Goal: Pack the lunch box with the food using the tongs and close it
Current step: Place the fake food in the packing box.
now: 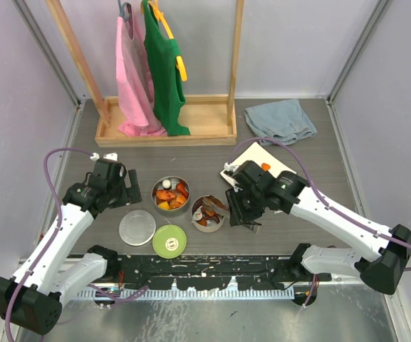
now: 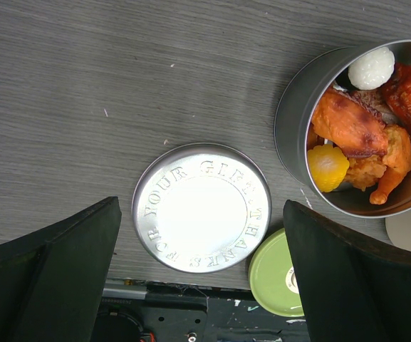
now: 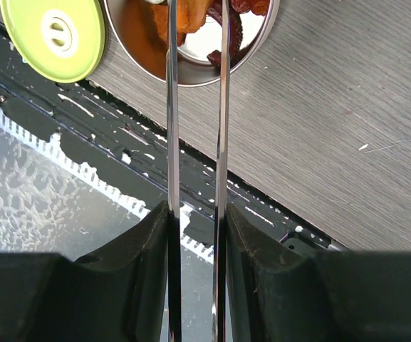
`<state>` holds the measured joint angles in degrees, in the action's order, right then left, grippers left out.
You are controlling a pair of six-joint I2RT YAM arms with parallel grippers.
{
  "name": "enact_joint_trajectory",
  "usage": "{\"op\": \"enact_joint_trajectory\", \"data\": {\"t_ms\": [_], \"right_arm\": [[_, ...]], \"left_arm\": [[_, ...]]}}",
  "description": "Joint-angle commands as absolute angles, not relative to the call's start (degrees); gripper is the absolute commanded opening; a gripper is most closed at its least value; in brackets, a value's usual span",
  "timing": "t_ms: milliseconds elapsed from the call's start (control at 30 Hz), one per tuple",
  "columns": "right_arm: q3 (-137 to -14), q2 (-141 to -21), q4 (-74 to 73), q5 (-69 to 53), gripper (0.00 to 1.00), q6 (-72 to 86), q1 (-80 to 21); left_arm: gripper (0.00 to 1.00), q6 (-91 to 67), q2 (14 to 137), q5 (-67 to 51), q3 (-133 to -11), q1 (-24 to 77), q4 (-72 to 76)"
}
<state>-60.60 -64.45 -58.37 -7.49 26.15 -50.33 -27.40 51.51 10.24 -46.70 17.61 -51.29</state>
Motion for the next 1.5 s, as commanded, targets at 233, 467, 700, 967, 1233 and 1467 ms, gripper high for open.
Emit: {"op": "enact_joint_trajectory", "data": {"t_ms": [233,467,700,967,1233,1467], "right_arm": [[-63.8,-66.8,-56.0,-4.3,0.33,27.0,-51.6],[-64.1,-66.2,-56.2,-3.1,0.39,27.3,-51.6],[-65.5,-65.3,-56.6,-2.5,0.47,26.9,-51.7],[-65.4,-64.1,-57.5,-3.4,0.45,27.1,-51.7],[-66.1,-64.3,-57.4,-2.2,0.44,27.0,-51.9],[-68.2,-59.5,-57.1,10.1,0.46,27.3,-51.6]], "left_arm": [[0.98,-26.8,51.0,10.6,-47.7,17.4,-50.5],[0.98,-26.8,51.1,10.5,-47.7,17.4,-50.4],[0.98,-26.8,51.0,10.5,-47.7,17.5,-50.4],[0.98,-26.8,51.2,10.3,-47.7,17.4,-50.4],[0.98,-26.8,51.2,10.3,-47.7,17.5,-50.5],[0.98,-26.8,51.2,10.4,-47.7,17.4,-50.4]]}}
